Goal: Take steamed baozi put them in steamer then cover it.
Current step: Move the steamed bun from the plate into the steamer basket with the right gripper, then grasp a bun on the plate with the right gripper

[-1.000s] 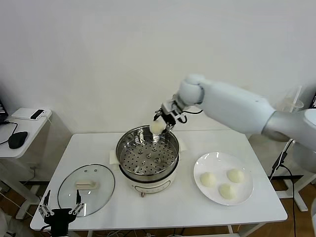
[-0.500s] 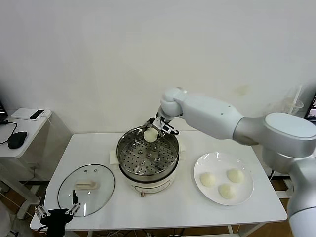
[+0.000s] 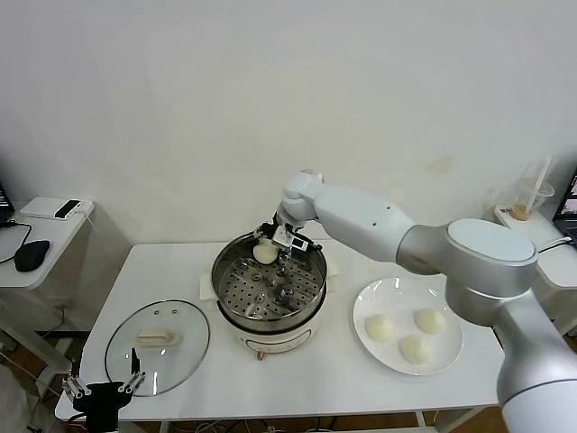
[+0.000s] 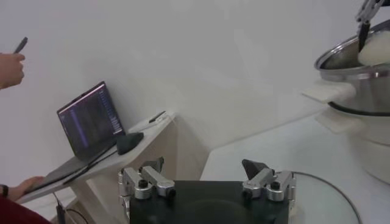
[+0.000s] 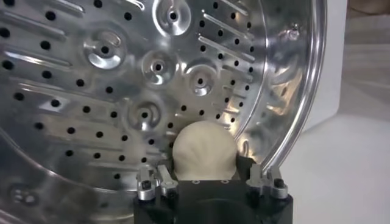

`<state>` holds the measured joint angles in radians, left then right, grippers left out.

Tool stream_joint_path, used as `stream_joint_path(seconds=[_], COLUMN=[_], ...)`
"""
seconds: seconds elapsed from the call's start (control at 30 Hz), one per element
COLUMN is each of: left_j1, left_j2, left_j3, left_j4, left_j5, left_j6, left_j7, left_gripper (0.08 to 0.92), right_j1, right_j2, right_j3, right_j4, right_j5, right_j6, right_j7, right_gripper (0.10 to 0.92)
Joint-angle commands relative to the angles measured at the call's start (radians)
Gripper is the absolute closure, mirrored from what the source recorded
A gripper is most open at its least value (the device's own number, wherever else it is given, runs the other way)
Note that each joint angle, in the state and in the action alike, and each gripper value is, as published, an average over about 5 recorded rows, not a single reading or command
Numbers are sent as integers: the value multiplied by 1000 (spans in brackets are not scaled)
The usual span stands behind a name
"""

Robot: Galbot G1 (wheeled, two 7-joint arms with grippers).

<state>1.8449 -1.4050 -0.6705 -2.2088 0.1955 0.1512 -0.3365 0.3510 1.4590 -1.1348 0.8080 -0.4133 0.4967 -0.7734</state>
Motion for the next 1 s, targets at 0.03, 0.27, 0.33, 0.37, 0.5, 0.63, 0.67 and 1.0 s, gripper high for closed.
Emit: stream_joint_path(seconds=[0.03, 0.27, 0.33, 0.37, 0.5, 0.63, 0.67, 1.0], left_j1=[2, 7, 9, 10, 12, 11, 11, 7], left_j2=[-1, -2, -1, 0, 5, 13, 16, 53], left_j3=[-1, -2, -3, -3, -3, 1, 2, 0], left_j4=[-6, -16, -20, -22, -30, -41, -43, -84], left_j5=[2, 3, 3, 3, 1, -6, -10, -106], left_j6=[0, 1, 2, 2, 4, 11, 13, 58], left_j7=[-3, -4, -4, -4, -1, 5, 7, 40], left_gripper=[177, 177, 177, 177, 177, 177, 177, 177], right_j1=[-16, 28, 63, 89, 195, 264, 277, 320], right_j2=[33, 7, -23, -45, -149, -269, -304, -739], right_j3=[15, -8, -35, -52, -94, -114, -118, -152], right_j4=[-59, -28, 22, 59, 228, 387, 424, 782], right_j5=[-58, 63, 178, 251, 461, 567, 587, 664], right_j6=[61, 24, -37, -86, -284, -406, -435, -786], right_j7=[35, -3, -45, -72, -163, -212, -218, -277], right_gripper=[335, 208, 204, 203, 202, 203, 203, 203])
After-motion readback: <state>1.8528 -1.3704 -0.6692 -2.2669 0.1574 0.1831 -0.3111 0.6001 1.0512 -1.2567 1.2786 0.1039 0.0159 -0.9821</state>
